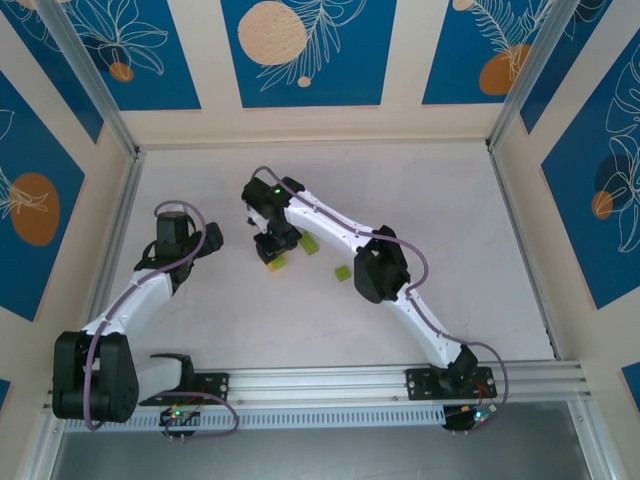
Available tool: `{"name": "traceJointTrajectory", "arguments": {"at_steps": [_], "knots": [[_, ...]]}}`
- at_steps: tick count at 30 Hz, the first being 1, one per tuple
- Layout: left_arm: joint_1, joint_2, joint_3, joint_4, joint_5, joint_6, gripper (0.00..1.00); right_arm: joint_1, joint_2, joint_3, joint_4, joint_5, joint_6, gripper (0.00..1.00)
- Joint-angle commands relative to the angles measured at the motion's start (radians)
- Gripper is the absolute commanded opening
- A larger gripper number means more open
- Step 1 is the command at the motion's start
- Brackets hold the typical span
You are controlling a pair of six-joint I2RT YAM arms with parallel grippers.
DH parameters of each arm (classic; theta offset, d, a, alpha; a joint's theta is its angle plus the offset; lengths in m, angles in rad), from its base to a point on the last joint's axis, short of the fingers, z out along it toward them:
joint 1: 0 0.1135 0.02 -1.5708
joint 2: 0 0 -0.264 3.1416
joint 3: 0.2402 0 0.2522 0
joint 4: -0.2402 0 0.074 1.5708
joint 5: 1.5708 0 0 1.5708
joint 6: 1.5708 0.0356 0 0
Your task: Assemble a carrot with lego
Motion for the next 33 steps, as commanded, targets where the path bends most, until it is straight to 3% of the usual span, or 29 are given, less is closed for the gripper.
{"name": "traceJointTrajectory", "arguments": {"at_steps": [1, 33], "knots": [[-0.001, 0.002, -0.007, 0.017, -0.017, 0.001, 0.97, 0.011, 0.037, -0.003, -0.037, -0.002, -0.007, 0.39], [-0.001, -0.003, -0.003, 0.016, -0.017, -0.001, 0.97, -0.011, 0.064, 0.017, -0.016, -0.082, 0.085, 0.39]]}}
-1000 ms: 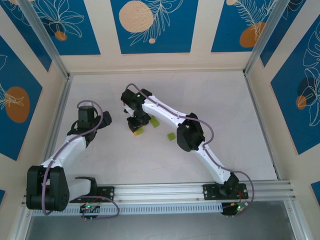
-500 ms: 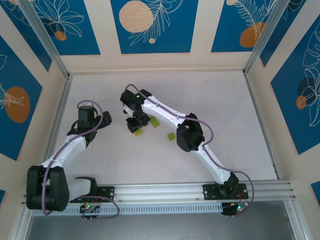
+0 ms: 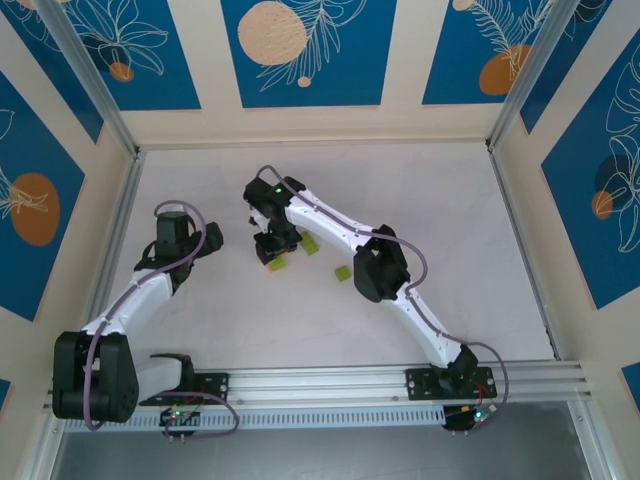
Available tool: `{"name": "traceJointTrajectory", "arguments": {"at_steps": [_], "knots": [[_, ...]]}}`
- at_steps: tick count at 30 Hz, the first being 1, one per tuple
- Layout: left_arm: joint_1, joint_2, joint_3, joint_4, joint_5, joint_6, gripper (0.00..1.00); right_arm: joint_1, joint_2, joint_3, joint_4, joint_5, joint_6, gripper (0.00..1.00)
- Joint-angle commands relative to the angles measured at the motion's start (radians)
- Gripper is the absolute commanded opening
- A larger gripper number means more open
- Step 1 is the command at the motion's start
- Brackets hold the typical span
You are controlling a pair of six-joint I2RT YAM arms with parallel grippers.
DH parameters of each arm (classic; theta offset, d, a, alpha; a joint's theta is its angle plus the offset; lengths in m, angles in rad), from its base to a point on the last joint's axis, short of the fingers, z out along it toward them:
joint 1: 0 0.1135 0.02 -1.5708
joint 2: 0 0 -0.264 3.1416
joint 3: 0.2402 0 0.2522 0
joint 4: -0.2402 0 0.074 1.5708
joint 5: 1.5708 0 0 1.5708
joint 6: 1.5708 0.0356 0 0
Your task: Assemble a carrot with lego
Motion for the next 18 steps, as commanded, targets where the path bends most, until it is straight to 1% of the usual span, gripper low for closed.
{"name": "traceJointTrajectory", "arguments": {"at_steps": [1, 10, 18], "knots": [[-0.001, -0.002, -0.004, 0.017, -0.016, -0.001, 0.97, -0.001, 0.056, 0.019, -0.018, -0.020, 0.023, 0.39], [0.000, -0.002, -0.004, 0.017, -0.016, -0.001, 0.97, 0.002, 0.064, 0.056, -0.027, -0.001, 0.009, 0.39], [-0.001, -0.007, -0.005, 0.015, -0.017, -0.001, 0.97, 0.015, 0.087, 0.066, -0.043, -0.014, -0.009, 0.39]]}}
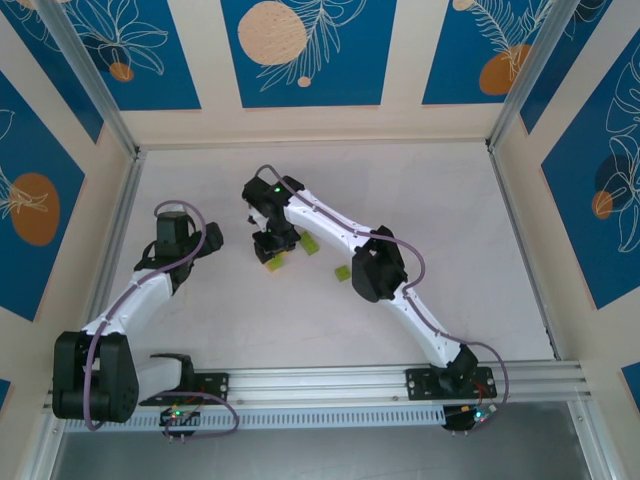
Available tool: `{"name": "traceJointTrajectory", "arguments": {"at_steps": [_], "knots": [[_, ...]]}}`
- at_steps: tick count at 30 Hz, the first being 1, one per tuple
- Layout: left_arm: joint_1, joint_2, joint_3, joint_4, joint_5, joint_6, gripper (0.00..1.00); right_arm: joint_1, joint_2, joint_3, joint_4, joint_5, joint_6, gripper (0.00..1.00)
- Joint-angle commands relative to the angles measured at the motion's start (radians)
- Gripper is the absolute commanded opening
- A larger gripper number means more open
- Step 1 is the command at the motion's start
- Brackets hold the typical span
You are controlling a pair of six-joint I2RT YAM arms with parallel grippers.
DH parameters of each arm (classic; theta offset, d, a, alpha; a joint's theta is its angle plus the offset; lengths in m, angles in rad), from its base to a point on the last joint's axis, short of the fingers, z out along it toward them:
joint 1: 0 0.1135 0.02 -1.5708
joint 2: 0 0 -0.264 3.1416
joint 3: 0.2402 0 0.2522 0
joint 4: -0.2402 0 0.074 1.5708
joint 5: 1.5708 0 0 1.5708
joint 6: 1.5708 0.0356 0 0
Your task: Assemble a carrot with lego
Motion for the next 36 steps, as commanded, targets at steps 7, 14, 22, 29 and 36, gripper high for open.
{"name": "traceJointTrajectory", "arguments": {"at_steps": [7, 14, 22, 29, 36], "knots": [[-0.001, -0.006, -0.005, 0.017, -0.016, -0.001, 0.97, 0.038, 0.071, 0.008, -0.046, -0.005, -0.068, 0.39], [-0.001, -0.005, -0.006, 0.019, -0.016, -0.001, 0.97, 0.061, 0.082, 0.011, -0.040, 0.017, -0.121, 0.39], [0.001, -0.004, -0.007, 0.020, -0.017, 0.002, 0.97, 0.063, 0.057, 0.042, -0.005, 0.109, -0.124, 0.40], [0.001, -0.005, -0.007, 0.020, -0.017, 0.003, 0.97, 0.064, 0.035, 0.074, 0.012, 0.118, -0.154, 0.41], [0.001, -0.004, -0.006, 0.020, -0.016, 0.002, 0.97, 0.064, 0.032, 0.078, 0.023, 0.135, -0.177, 0.41]]}}
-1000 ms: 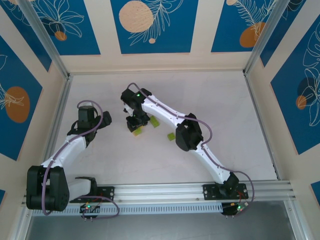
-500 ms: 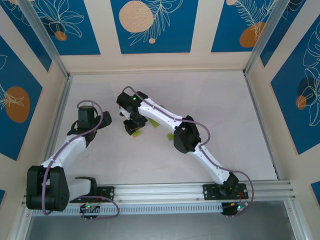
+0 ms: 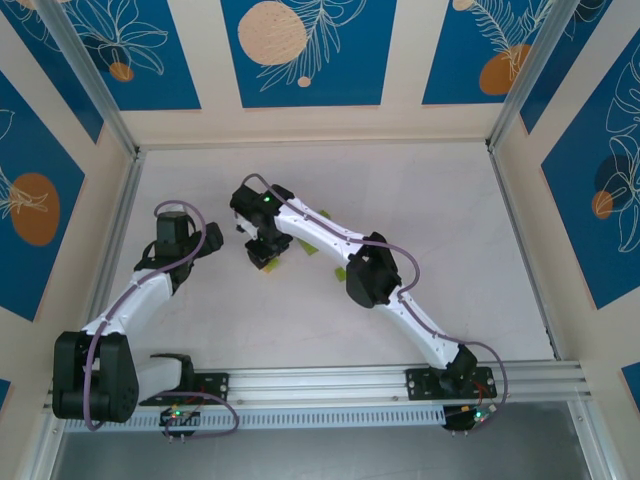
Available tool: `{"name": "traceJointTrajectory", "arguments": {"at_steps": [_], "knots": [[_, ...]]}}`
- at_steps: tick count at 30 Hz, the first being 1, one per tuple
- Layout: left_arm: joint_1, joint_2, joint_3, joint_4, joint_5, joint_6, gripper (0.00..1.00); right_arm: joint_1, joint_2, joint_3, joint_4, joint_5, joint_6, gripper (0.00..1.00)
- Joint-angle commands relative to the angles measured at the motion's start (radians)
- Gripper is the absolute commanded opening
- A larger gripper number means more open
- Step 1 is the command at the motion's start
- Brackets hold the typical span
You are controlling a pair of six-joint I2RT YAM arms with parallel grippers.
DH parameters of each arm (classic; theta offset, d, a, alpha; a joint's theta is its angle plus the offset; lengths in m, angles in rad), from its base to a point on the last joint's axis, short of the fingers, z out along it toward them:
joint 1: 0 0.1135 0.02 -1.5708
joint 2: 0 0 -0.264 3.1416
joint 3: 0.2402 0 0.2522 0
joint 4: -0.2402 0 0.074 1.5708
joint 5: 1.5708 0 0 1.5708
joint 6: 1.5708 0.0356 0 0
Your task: Assemble a carrot with lego
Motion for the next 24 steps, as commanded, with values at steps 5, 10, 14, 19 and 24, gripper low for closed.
{"name": "traceJointTrajectory", "arguments": {"at_steps": [5, 10, 14, 19, 24], "knots": [[0.001, -0.007, -0.005, 0.017, -0.016, 0.001, 0.97, 0.005, -0.013, 0.040, -0.002, 0.036, -0.027, 0.39], [0.001, -0.003, -0.005, 0.020, -0.010, -0.001, 0.97, -0.007, -0.119, -0.068, 0.033, 0.037, 0.004, 0.39], [0.001, 0.014, -0.004, 0.024, -0.003, -0.002, 0.97, -0.008, -0.209, -0.183, 0.055, 0.042, 0.029, 0.39], [0.001, 0.036, -0.007, 0.030, 0.005, -0.003, 0.97, -0.009, -0.362, -0.434, 0.159, 0.047, 0.069, 0.39], [0.001, 0.054, 0.004, 0.017, 0.012, -0.007, 0.97, -0.022, -0.442, -0.665, 0.236, 0.054, 0.123, 0.39]]}}
